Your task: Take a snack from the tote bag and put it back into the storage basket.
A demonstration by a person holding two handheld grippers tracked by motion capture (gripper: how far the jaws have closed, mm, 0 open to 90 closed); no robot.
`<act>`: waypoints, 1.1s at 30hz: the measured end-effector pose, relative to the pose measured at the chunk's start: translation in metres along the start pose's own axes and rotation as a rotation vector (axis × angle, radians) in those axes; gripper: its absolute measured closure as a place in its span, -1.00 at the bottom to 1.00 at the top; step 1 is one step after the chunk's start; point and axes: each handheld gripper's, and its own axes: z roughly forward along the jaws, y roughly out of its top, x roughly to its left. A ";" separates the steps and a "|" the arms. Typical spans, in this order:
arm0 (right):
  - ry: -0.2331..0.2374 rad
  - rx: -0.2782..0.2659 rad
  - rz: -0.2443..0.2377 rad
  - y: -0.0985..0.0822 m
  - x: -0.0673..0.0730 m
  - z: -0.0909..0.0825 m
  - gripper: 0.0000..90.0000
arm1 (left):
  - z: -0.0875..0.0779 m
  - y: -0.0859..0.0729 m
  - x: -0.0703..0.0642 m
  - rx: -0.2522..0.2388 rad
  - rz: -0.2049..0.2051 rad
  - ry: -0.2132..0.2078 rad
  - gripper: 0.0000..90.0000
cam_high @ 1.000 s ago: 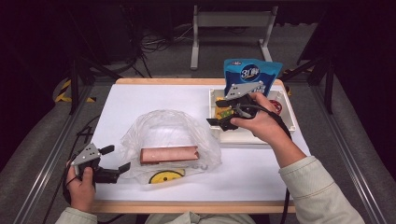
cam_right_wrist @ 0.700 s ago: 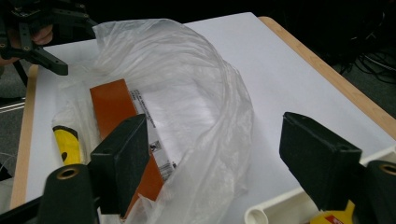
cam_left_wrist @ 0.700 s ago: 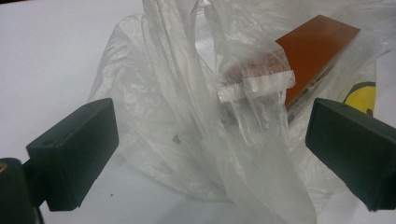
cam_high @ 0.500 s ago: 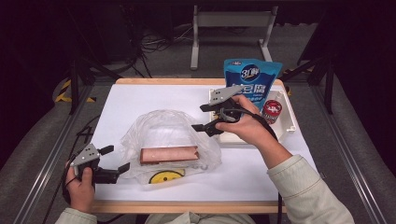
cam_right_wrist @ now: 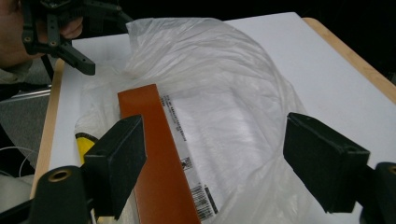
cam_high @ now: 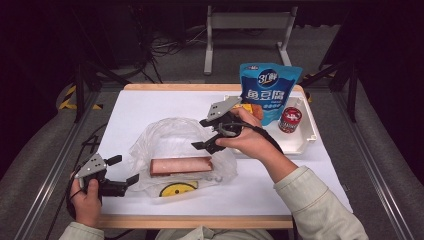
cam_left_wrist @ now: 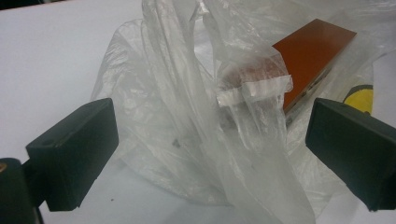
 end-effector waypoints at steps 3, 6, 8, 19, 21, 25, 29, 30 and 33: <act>0.019 0.020 -0.010 0.000 0.003 0.012 -0.51 | 0.000 0.000 0.000 -0.002 -0.001 0.003 -0.93; 0.034 0.044 -0.026 0.000 0.007 0.023 -0.51 | -0.001 0.000 0.000 -0.002 -0.001 0.005 -0.93; 0.047 0.064 -0.040 0.000 0.010 0.032 -0.52 | -0.001 0.000 0.000 -0.004 -0.003 0.004 -0.93; 0.082 0.139 -0.080 -0.006 0.018 0.059 -0.56 | -0.001 0.000 0.000 -0.005 -0.004 0.004 -0.93; 0.086 0.156 -0.088 -0.007 0.019 0.063 -0.56 | -0.001 0.000 0.000 -0.004 -0.003 0.003 -0.93; 0.094 0.175 -0.085 -0.011 0.019 0.069 -0.58 | -0.001 0.000 0.000 -0.003 -0.003 0.003 -0.93; 0.100 0.193 -0.090 -0.014 0.019 0.075 -0.58 | -0.001 0.000 0.000 -0.001 -0.002 0.002 -0.93; 0.103 0.197 -0.087 -0.015 0.020 0.076 -0.58 | -0.001 0.000 0.000 -0.001 -0.002 0.002 -0.93; 0.110 0.205 -0.092 -0.017 0.020 0.081 -0.59 | -0.001 0.000 0.000 -0.001 -0.001 0.001 -0.93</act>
